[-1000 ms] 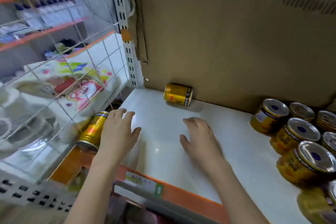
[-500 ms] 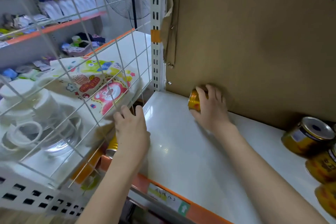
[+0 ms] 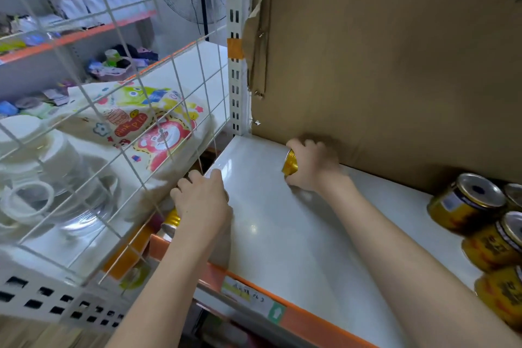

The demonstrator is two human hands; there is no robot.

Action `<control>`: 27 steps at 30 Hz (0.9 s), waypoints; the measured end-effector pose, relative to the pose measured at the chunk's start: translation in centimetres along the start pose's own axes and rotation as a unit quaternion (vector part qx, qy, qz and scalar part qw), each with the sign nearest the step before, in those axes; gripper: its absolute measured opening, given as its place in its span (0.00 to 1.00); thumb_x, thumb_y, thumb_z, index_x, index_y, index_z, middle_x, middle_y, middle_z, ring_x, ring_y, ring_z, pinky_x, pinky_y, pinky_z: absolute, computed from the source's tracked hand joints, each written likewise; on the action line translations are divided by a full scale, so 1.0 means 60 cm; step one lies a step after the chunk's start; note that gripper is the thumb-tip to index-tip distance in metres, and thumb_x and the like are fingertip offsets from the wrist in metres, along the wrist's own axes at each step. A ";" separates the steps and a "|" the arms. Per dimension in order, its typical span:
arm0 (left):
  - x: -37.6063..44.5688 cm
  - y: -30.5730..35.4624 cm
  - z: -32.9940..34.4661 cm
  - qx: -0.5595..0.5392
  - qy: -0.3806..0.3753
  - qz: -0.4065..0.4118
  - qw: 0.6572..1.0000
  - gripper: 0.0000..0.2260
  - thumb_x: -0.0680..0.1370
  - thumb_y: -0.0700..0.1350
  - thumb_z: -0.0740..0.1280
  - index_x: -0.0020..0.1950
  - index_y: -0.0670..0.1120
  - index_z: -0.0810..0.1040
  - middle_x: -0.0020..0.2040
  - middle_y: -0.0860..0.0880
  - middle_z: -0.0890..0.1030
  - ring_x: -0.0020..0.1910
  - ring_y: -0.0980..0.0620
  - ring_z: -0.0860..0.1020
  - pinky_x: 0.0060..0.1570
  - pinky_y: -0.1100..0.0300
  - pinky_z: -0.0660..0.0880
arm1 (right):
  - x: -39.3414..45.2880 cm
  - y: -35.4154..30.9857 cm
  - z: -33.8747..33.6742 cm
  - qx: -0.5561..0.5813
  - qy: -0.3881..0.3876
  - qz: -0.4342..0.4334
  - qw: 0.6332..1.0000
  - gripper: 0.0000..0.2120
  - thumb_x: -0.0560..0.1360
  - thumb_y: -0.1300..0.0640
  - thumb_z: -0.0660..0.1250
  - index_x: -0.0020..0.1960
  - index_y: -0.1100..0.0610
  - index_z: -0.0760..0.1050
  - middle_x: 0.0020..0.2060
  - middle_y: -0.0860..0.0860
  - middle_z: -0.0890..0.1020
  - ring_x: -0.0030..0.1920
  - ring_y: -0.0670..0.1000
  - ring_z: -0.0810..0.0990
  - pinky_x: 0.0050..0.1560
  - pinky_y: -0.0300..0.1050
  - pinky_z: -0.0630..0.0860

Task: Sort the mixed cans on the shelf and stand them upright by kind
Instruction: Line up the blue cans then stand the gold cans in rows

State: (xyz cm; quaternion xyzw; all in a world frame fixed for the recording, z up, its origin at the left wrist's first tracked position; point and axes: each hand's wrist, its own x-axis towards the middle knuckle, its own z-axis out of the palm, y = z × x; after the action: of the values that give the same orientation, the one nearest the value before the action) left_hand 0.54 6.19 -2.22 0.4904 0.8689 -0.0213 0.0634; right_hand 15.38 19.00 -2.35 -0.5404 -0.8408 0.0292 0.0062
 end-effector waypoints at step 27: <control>-0.122 0.445 -0.017 -0.226 -0.024 0.430 0.874 0.29 0.71 0.45 0.71 0.70 0.44 0.67 0.65 0.45 0.70 0.61 0.44 0.72 0.57 0.57 0.69 | -0.345 0.288 -0.070 -0.023 0.070 0.154 0.985 0.36 0.73 0.46 0.64 0.75 0.56 0.54 0.72 0.53 0.58 0.72 0.54 0.55 0.71 0.47 0.54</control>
State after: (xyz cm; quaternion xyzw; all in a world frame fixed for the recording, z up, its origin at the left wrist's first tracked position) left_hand 26.98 13.91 0.44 0.7875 0.5512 0.1936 0.1961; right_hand 39.87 7.52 1.30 -0.6639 -0.7458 -0.0273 0.0481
